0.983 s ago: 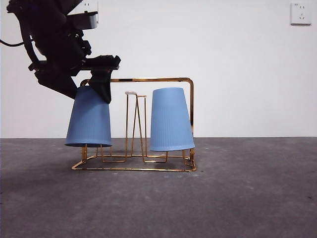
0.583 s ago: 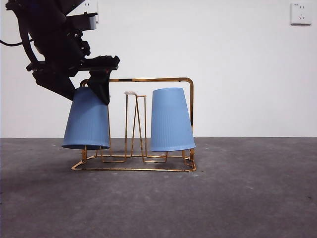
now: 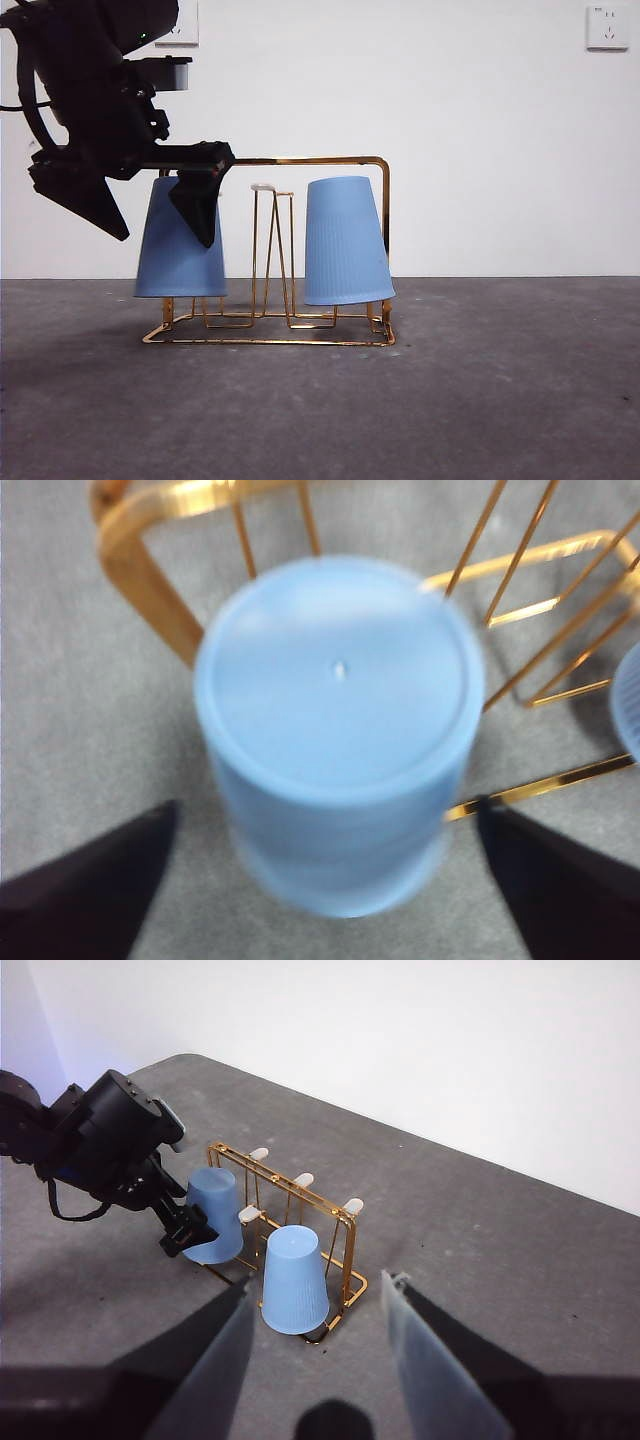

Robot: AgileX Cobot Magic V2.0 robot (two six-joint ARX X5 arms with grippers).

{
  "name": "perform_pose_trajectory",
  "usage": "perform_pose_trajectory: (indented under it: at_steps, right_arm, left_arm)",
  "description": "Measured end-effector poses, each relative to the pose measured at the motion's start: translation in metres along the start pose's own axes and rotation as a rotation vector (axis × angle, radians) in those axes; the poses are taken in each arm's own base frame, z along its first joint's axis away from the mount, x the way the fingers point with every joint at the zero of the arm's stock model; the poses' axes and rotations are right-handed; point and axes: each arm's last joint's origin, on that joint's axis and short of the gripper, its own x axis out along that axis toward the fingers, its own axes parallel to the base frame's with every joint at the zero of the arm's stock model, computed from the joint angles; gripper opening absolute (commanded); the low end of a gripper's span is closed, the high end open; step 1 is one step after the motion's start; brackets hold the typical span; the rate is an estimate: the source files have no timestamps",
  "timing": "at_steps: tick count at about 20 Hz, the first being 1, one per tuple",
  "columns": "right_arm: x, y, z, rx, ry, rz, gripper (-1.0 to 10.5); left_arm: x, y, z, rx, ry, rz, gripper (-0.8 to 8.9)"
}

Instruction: Pick up cup 1,put cup 1 in the cup rack,pick up cup 2,put cup 2 in the cup rack

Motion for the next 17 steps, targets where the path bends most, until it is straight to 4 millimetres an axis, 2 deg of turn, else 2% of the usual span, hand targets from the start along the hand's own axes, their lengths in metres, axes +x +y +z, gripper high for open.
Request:
perform_pose_trajectory:
  at_steps: [6,17]
  right_arm:
    - [0.000,0.000,0.000,-0.001,0.004,0.000,2.2]
    - [0.000,0.000,-0.002,-0.006,0.021,0.000,2.2]
  left_arm:
    - [0.000,-0.001,-0.005,0.001,0.053,-0.051,5.73]
    - [-0.007,0.000,-0.025,0.001,0.271,-0.100,5.71]
